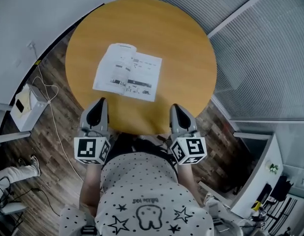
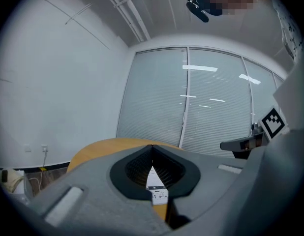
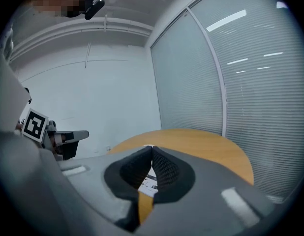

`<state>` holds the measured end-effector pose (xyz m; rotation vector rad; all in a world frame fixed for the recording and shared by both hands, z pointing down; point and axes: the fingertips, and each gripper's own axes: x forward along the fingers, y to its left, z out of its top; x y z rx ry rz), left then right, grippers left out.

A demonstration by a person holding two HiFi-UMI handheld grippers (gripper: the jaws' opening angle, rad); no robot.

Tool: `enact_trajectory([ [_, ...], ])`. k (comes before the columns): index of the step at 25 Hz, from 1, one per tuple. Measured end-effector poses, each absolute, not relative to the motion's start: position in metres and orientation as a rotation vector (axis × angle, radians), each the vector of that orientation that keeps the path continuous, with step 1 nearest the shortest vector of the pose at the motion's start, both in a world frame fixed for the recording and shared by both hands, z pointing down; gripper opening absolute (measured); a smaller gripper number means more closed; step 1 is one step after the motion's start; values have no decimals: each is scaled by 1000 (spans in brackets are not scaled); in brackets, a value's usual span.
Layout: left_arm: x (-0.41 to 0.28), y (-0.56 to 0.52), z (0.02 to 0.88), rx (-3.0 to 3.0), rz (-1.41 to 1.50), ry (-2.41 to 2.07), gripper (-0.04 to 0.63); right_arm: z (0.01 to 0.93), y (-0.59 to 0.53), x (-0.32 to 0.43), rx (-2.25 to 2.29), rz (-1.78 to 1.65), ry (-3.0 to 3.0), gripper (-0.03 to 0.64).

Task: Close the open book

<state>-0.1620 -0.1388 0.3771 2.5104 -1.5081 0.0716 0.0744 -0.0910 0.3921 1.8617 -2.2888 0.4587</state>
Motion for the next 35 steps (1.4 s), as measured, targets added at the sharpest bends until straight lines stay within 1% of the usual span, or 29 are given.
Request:
enact_trajectory([
  [5, -173, -151, 389, 2486, 101, -1498, 9, 395, -97, 69, 1891, 459, -2288, 3],
  [11, -171, -157, 398, 2477, 154, -1489, 9, 398, -106, 79, 1903, 471, -2274, 3],
  [24, -159, -176, 396, 2369, 77, -1559, 9, 387, -138, 110, 1872, 447, -2316, 3],
  [35, -157, -174, 406, 2320, 62, -1541, 9, 390, -139, 116, 1874, 463, -2301, 3],
])
